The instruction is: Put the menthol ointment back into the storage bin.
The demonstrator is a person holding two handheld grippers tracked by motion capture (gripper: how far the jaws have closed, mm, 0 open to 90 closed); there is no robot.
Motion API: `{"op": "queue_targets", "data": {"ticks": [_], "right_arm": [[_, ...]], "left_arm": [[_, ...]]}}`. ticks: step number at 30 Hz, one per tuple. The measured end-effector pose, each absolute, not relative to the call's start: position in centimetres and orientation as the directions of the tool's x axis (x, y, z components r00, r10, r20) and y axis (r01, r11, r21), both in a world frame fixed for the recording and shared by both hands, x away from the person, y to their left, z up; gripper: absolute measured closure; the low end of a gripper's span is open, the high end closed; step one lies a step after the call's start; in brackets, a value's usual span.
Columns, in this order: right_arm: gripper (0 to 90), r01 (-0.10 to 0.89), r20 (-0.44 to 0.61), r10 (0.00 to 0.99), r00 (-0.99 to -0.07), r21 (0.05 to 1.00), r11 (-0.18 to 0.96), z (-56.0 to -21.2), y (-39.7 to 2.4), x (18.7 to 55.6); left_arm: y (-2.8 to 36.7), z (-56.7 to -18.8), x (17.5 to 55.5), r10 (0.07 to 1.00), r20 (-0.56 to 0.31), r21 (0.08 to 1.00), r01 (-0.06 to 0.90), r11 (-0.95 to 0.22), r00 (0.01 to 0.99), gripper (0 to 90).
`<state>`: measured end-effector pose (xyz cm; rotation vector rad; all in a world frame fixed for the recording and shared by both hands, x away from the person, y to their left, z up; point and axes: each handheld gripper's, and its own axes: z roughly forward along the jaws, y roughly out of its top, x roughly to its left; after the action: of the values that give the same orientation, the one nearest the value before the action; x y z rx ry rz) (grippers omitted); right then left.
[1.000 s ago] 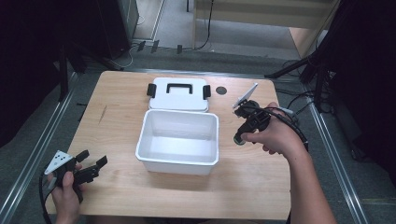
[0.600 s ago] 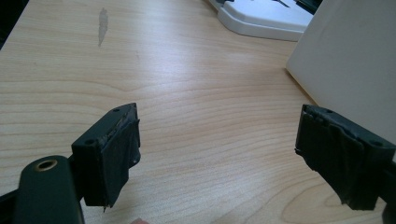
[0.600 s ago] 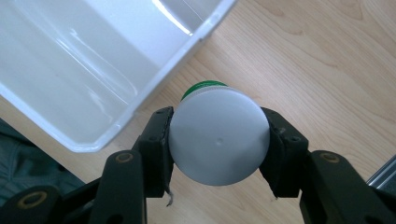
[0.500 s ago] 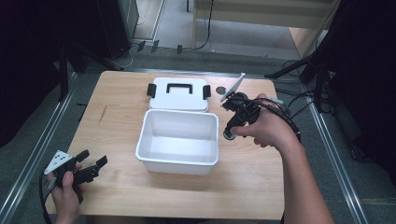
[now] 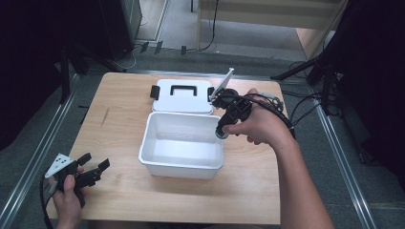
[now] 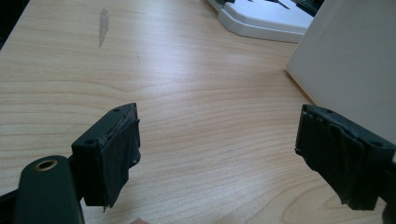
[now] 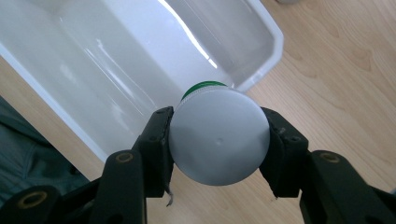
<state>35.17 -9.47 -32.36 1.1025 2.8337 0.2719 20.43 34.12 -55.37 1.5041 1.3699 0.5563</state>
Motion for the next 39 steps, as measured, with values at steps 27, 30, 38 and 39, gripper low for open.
{"op": "queue_targets", "data": {"ticks": [27, 30, 38, 39], "right_arm": [[51.6, 0.541, -0.016, 0.55, -0.835, 0.163, 0.825, -37.6, -5.4, 35.3], [51.6, 0.53, -0.017, 0.538, -0.843, 0.153, 0.834, -38.6, -5.3, 35.4], [51.6, 0.508, -0.036, 0.517, -0.856, 0.134, 0.851, -40.3, -5.0, 35.4], [51.6, 0.511, -0.038, 0.519, -0.854, 0.131, 0.85, -40.5, -4.9, 35.4]], "left_arm": [[34.1, -55.4, 20.5, 0.927, -0.276, 0.87, 0.477, 0.128, 0.254, 14.4], [34.2, -55.4, 20.5, 0.926, -0.279, 0.87, 0.475, 0.132, 0.253, 14.4], [34.2, -55.4, 20.4, 0.927, -0.277, 0.869, 0.478, 0.128, 0.254, 14.4], [34.2, -55.4, 20.4, 0.927, -0.276, 0.869, 0.478, 0.127, 0.255, 14.4]]}}
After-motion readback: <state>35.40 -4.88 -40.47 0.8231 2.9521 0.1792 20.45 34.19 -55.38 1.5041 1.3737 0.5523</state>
